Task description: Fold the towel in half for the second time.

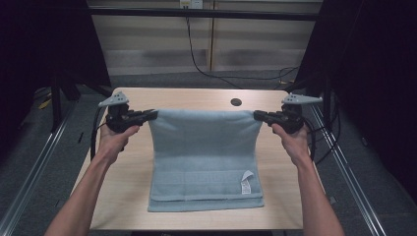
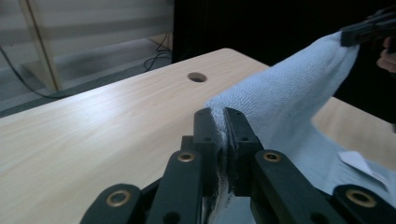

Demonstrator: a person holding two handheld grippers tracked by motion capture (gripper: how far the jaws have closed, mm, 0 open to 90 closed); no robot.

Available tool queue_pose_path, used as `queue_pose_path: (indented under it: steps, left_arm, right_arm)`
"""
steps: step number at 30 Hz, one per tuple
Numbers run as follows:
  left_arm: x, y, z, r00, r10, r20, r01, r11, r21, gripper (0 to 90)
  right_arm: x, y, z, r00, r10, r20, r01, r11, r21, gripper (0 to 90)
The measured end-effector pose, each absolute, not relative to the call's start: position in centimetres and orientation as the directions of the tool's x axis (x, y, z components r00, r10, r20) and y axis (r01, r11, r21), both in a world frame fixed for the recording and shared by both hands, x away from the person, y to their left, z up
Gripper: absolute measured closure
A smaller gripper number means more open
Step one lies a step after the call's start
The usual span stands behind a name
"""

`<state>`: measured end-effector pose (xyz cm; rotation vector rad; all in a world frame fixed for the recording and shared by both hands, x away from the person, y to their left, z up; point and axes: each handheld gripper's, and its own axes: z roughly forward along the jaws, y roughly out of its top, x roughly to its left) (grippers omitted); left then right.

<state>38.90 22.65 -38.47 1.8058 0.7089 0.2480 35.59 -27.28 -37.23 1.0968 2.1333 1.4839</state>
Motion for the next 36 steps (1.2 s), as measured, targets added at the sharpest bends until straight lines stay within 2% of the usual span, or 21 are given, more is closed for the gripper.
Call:
queue_pose_path:
  steps: [6,9,15,17,21,24,26,31,36]
  left_arm:
    - [34.1,23.7,-39.7,0.82,0.53,-0.217,0.352,-0.168,0.921,84.9]
    - [32.2,23.9,-40.5,0.829,0.517,-0.214,0.36,-0.2,0.911,84.8]
    - [29.6,23.8,-44.0,0.833,0.495,-0.248,0.407,-0.243,0.881,83.7]
    - [28.7,23.8,-44.7,0.838,0.475,-0.27,0.416,-0.235,0.879,82.8]
    - [28.1,24.6,-44.4,0.841,0.449,-0.302,0.424,-0.199,0.884,71.4]
    - [28.6,25.2,-44.0,0.811,0.496,-0.308,0.436,-0.163,0.885,62.8]
    - [29.1,25.3,-44.1,0.79,0.543,-0.284,0.444,-0.188,0.876,54.4]
    - [31.2,26.3,-45.4,0.719,0.64,-0.271,0.494,-0.195,0.847,42.3]
    - [31.9,27.3,-46.8,0.697,0.66,-0.281,0.522,-0.198,0.829,32.0]
  right_arm:
    - [30.3,-27.3,-38.3,-0.698,0.7,0.152,0.391,0.195,0.9,87.2]
    - [27.9,-27.1,-38.9,-0.714,0.684,0.15,0.392,0.213,0.895,87.1]
    - [24.6,-26.7,-43.1,-0.713,0.674,0.191,0.468,0.256,0.846,85.8]
    - [23.7,-26.9,-44.6,-0.713,0.665,0.223,0.492,0.247,0.835,82.1]
    - [22.5,-27.4,-45.7,-0.705,0.659,0.262,0.513,0.219,0.83,68.4]
    - [22.3,-28.2,-44.9,-0.683,0.682,0.262,0.49,0.161,0.857,60.6]
    - [22.6,-28.6,-44.4,-0.661,0.706,0.254,0.475,0.131,0.87,59.2]
    - [23.7,-29.4,-44.8,-0.561,0.801,0.209,0.482,0.111,0.869,50.7]
    - [24.1,-30.4,-46.5,-0.498,0.842,0.208,0.524,0.101,0.846,46.9]
